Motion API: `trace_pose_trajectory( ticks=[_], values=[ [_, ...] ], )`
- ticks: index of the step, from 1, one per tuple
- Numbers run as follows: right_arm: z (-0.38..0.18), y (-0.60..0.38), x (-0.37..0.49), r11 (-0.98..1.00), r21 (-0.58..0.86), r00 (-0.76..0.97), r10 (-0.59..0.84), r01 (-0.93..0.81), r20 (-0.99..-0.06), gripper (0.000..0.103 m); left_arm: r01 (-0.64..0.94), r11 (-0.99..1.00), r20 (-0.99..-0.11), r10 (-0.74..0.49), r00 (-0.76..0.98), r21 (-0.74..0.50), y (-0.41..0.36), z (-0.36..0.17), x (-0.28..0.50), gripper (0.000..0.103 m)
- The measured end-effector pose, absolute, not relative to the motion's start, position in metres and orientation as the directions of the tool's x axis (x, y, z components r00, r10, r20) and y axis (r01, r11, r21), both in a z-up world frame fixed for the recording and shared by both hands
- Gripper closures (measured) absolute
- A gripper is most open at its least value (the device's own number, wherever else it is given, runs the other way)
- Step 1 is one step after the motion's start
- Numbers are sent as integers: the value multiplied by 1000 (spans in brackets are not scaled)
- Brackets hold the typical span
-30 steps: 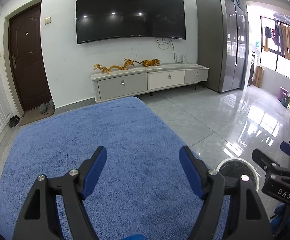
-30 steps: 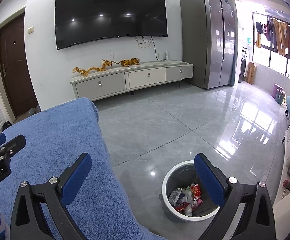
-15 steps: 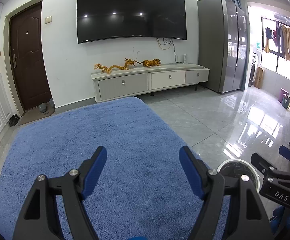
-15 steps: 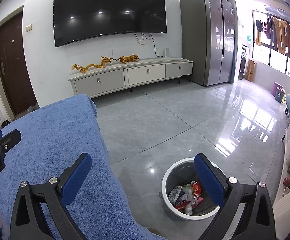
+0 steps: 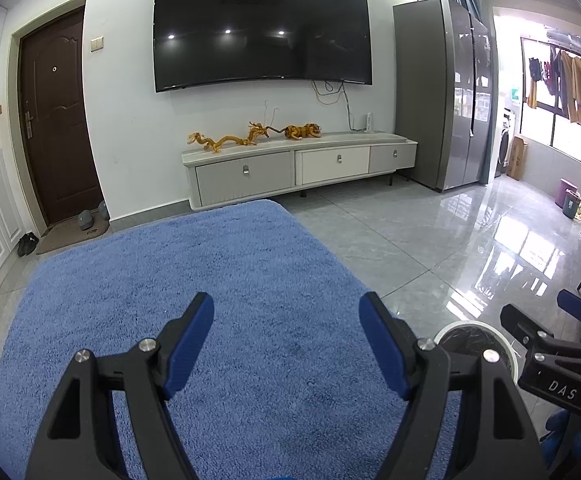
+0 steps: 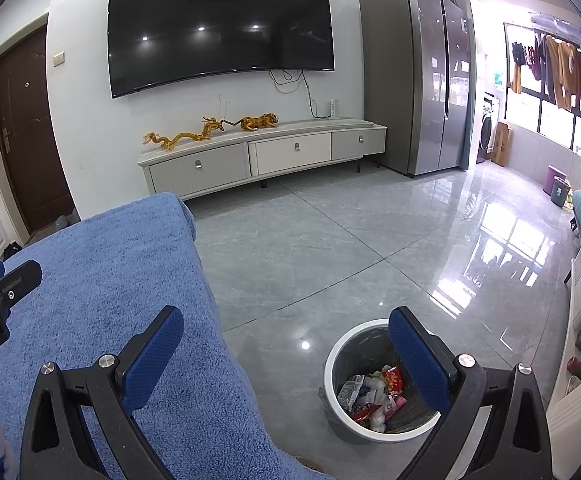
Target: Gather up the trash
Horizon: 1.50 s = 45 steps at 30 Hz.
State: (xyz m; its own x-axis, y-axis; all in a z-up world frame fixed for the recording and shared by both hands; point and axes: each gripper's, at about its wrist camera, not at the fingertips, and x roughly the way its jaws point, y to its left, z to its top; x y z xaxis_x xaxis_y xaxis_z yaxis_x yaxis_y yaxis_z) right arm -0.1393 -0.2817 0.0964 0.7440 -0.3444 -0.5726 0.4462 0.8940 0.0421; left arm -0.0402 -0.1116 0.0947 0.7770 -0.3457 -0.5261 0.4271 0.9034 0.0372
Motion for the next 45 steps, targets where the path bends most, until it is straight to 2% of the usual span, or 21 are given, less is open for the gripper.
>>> trace_pose_trajectory(
  ticks=[45],
  values=[
    [107, -281, -146, 894, 43, 766, -357, 446, -534, 0, 393, 919, -481, -348, 805, -8, -97, 108, -50, 29]
  ],
)
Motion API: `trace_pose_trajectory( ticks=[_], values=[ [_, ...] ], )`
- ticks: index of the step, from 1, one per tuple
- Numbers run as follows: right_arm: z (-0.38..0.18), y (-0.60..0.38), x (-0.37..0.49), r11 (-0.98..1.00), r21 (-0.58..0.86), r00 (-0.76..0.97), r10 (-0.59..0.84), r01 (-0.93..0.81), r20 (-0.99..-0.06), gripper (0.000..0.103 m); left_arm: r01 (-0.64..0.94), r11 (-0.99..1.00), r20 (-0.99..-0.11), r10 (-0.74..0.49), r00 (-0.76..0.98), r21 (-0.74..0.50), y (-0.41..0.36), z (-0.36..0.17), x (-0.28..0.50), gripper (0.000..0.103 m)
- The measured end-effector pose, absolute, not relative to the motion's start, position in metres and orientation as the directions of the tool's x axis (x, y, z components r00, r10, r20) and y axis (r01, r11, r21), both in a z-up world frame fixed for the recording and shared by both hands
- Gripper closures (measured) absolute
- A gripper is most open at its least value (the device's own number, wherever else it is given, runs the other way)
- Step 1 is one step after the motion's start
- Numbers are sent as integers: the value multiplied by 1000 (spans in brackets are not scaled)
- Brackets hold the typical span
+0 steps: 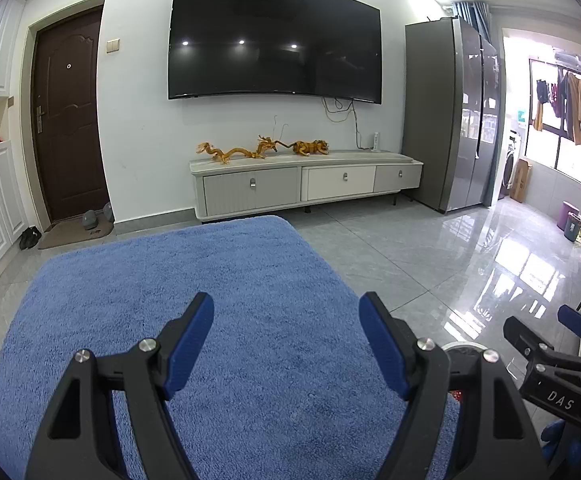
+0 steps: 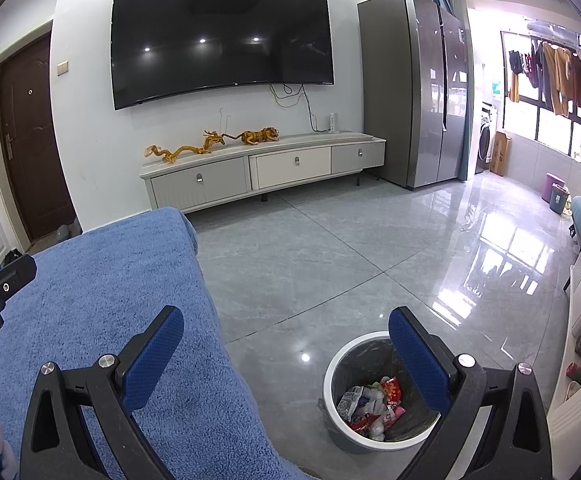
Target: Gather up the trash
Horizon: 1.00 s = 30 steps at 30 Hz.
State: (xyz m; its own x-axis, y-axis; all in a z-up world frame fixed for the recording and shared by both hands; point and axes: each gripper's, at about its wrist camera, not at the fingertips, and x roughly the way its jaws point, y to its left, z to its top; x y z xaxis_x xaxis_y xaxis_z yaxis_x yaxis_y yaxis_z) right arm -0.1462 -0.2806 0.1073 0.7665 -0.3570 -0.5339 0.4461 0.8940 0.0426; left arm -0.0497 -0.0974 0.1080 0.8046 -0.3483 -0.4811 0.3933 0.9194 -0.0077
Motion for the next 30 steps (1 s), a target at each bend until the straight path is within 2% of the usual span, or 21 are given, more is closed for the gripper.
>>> trace_pose_trajectory(
  ticks=[30],
  values=[
    [107, -281, -148, 894, 45, 768, -357, 447, -532, 0, 391, 920, -496, -357, 792, -37, -92, 110, -40, 29]
  ],
)
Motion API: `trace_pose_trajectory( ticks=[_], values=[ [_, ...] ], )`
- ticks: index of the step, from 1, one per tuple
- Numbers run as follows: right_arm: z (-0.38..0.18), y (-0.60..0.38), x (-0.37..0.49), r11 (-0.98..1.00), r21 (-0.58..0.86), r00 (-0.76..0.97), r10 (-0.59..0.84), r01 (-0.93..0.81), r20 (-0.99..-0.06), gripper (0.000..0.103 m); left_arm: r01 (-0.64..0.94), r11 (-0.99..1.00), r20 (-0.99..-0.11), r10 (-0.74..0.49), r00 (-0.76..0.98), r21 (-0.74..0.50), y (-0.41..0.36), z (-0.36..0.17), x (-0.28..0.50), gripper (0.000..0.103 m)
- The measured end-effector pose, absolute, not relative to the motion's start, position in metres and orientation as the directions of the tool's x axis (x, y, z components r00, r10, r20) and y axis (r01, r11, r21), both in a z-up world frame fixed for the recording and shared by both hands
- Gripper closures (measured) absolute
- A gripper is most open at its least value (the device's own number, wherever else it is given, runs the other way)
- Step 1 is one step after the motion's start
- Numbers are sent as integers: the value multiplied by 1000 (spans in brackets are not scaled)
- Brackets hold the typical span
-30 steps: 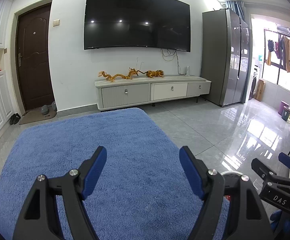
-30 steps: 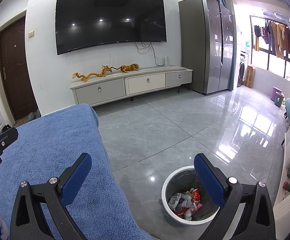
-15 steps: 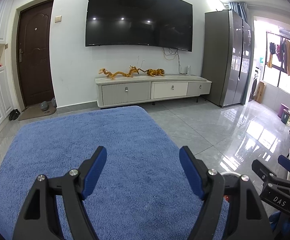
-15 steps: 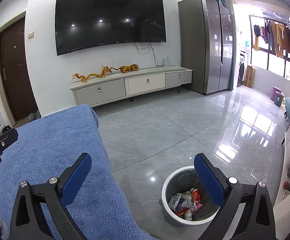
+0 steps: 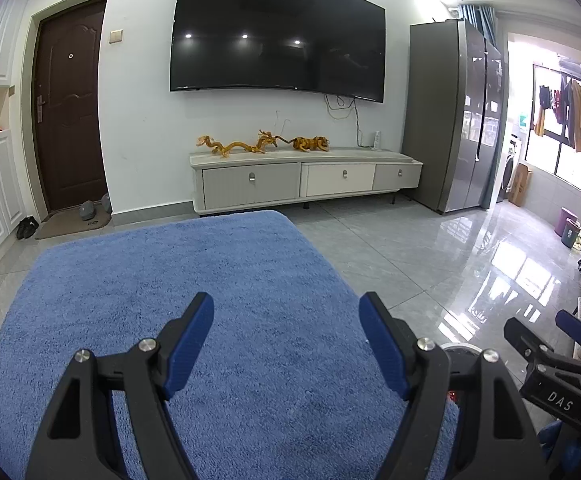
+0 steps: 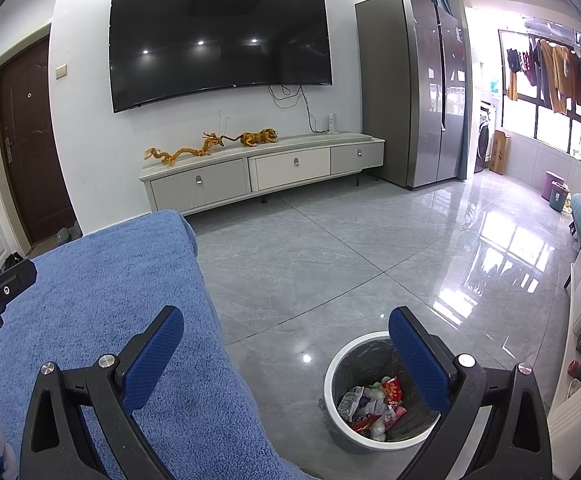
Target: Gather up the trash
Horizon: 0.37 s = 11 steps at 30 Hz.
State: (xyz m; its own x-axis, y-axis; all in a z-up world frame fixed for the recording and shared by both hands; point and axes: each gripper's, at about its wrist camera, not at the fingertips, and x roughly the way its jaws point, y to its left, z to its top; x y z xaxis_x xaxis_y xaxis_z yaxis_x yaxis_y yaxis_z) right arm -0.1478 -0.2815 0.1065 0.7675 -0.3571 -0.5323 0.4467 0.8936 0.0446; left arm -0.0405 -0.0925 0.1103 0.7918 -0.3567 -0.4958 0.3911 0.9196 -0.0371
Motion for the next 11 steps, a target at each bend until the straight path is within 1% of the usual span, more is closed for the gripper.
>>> trace_pose_trajectory(
  ticks=[11],
  values=[
    [108, -281, -147, 891, 47, 768, -361, 452, -529, 0, 392, 919, -496, -358, 791, -38, -92, 111, -41, 29]
  ],
)
